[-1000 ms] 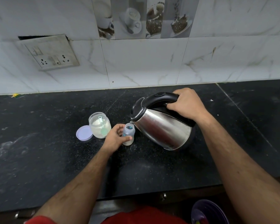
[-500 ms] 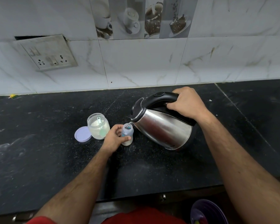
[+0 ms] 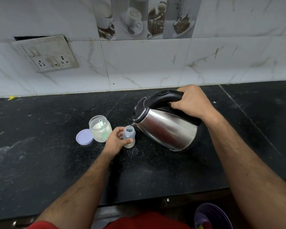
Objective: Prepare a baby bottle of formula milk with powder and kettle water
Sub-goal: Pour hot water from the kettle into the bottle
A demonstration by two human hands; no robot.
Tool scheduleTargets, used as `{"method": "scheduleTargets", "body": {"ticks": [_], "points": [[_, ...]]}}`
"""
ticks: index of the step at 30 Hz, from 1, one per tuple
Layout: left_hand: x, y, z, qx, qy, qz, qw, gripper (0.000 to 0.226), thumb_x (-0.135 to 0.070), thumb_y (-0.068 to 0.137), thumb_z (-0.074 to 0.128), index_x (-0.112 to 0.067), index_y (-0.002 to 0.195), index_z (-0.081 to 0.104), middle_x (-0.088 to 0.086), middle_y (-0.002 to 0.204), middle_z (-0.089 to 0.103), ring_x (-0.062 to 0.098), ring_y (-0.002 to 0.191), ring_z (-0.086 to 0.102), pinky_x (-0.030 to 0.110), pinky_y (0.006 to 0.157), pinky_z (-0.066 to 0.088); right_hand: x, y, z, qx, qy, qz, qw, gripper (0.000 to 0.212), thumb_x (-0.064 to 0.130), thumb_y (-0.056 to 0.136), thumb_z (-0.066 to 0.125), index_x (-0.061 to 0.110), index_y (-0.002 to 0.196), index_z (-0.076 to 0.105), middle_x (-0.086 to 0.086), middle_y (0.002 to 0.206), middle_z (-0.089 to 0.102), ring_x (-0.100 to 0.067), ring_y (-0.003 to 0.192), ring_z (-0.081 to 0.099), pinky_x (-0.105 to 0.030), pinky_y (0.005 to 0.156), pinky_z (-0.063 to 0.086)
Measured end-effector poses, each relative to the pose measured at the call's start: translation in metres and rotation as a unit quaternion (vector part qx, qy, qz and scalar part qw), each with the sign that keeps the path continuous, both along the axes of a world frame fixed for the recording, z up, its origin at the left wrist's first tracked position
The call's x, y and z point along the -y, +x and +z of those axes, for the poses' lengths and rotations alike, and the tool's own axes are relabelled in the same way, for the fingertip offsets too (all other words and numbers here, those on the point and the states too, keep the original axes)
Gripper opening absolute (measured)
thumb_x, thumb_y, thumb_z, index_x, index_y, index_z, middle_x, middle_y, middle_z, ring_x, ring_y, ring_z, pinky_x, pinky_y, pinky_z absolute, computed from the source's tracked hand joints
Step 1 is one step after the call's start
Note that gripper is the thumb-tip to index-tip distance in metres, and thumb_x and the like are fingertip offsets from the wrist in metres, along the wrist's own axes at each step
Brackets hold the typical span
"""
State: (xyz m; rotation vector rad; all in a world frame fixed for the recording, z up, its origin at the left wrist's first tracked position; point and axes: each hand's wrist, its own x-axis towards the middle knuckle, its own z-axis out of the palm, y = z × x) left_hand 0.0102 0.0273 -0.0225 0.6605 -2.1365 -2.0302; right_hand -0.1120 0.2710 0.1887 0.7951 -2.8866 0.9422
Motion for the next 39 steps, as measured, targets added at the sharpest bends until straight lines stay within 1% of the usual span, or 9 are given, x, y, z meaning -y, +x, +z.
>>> {"method": "scheduleTargets", "body": {"ticks": [3, 7, 13, 16, 19, 25, 29, 33, 39], "points": [[-0.001, 0.001, -0.001, -0.003, 0.002, 0.002, 1.0, 0.053, 0.008, 0.071, 0.081, -0.008, 0.115, 0.057, 0.008, 0.114, 0.072, 0.022, 0.109, 0.068, 0.037, 0.097, 0.053, 0.0, 0.0, 0.003, -0.001, -0.001, 0.003, 1.0, 0.016, 0.02, 0.069, 0.075, 0.007, 0.067, 0.065, -0.011, 0.06, 0.062, -0.022, 0.054, 0.053, -0.031, 0.053, 0.04], [0.0, 0.001, 0.0, 0.0, 0.002, 0.003, 1.0, 0.053, 0.008, 0.071, 0.081, -0.009, 0.116, 0.057, 0.006, 0.114, 0.072, 0.019, 0.109, 0.068, 0.035, 0.096, 0.053, 0.0, 0.0, 0.007, -0.001, -0.006, 0.01, 1.0, 0.013, 0.019, 0.07, 0.075, 0.009, 0.068, 0.066, -0.008, 0.06, 0.061, -0.021, 0.056, 0.053, -0.03, 0.054, 0.039], [0.001, 0.003, -0.002, -0.011, 0.004, 0.01, 1.0, 0.052, 0.01, 0.071, 0.08, -0.019, 0.107, 0.057, 0.003, 0.113, 0.071, 0.02, 0.109, 0.066, 0.037, 0.097, 0.052, 0.0, 0.002, 0.007, 0.005, -0.013, 0.006, 1.0, 0.017, 0.018, 0.069, 0.075, 0.006, 0.067, 0.064, -0.004, 0.055, 0.053, -0.02, 0.053, 0.047, -0.029, 0.053, 0.035], [0.001, 0.004, -0.002, -0.011, 0.005, 0.011, 1.0, 0.053, 0.01, 0.071, 0.08, -0.022, 0.106, 0.058, 0.001, 0.114, 0.071, 0.019, 0.11, 0.066, 0.037, 0.099, 0.052, 0.0, 0.002, 0.008, 0.006, -0.013, 0.006, 1.0, 0.016, 0.017, 0.069, 0.074, 0.004, 0.068, 0.065, -0.004, 0.056, 0.054, -0.019, 0.053, 0.047, -0.029, 0.052, 0.035], [0.001, 0.004, -0.002, -0.009, 0.007, 0.01, 1.0, 0.053, 0.009, 0.071, 0.081, -0.022, 0.107, 0.057, 0.002, 0.115, 0.071, 0.019, 0.111, 0.066, 0.038, 0.099, 0.052, -0.001, 0.002, 0.01, 0.01, -0.015, 0.008, 1.0, 0.015, 0.018, 0.069, 0.075, 0.005, 0.07, 0.067, -0.006, 0.059, 0.057, -0.019, 0.054, 0.049, -0.029, 0.054, 0.037], [0.001, 0.004, -0.002, -0.004, 0.01, 0.008, 1.0, 0.053, 0.008, 0.071, 0.081, -0.02, 0.109, 0.057, 0.003, 0.117, 0.07, 0.019, 0.112, 0.066, 0.038, 0.1, 0.051, -0.001, 0.003, 0.016, 0.002, -0.014, 0.005, 1.0, 0.017, 0.019, 0.069, 0.075, 0.006, 0.068, 0.064, -0.004, 0.056, 0.054, -0.019, 0.054, 0.048, -0.029, 0.053, 0.035], [-0.001, 0.005, -0.001, -0.003, 0.011, 0.009, 1.0, 0.054, 0.009, 0.072, 0.08, -0.013, 0.115, 0.056, 0.005, 0.117, 0.07, 0.019, 0.111, 0.066, 0.037, 0.099, 0.052, -0.001, 0.003, 0.018, 0.002, -0.015, 0.004, 1.0, 0.016, 0.017, 0.069, 0.075, 0.006, 0.068, 0.064, -0.002, 0.055, 0.053, -0.019, 0.053, 0.047, -0.028, 0.052, 0.034], [0.0, 0.006, -0.001, -0.005, 0.013, 0.009, 1.0, 0.054, 0.008, 0.071, 0.081, -0.017, 0.112, 0.057, 0.006, 0.118, 0.07, 0.02, 0.112, 0.066, 0.039, 0.099, 0.052, 0.0, 0.003, 0.02, 0.0, -0.015, 0.002, 1.0, 0.015, 0.017, 0.069, 0.075, 0.007, 0.068, 0.064, -0.001, 0.054, 0.052, -0.019, 0.052, 0.047, -0.029, 0.053, 0.035], [-0.004, 0.006, 0.001, -0.007, 0.021, 0.012, 1.0, 0.054, 0.009, 0.072, 0.08, -0.016, 0.113, 0.056, 0.004, 0.116, 0.07, 0.019, 0.111, 0.066, 0.034, 0.096, 0.052, 0.0, 0.004, 0.022, 0.001, -0.014, 0.002, 1.0, 0.015, 0.017, 0.069, 0.075, 0.007, 0.067, 0.064, -0.001, 0.053, 0.051, -0.02, 0.052, 0.046, -0.029, 0.053, 0.035]]}}
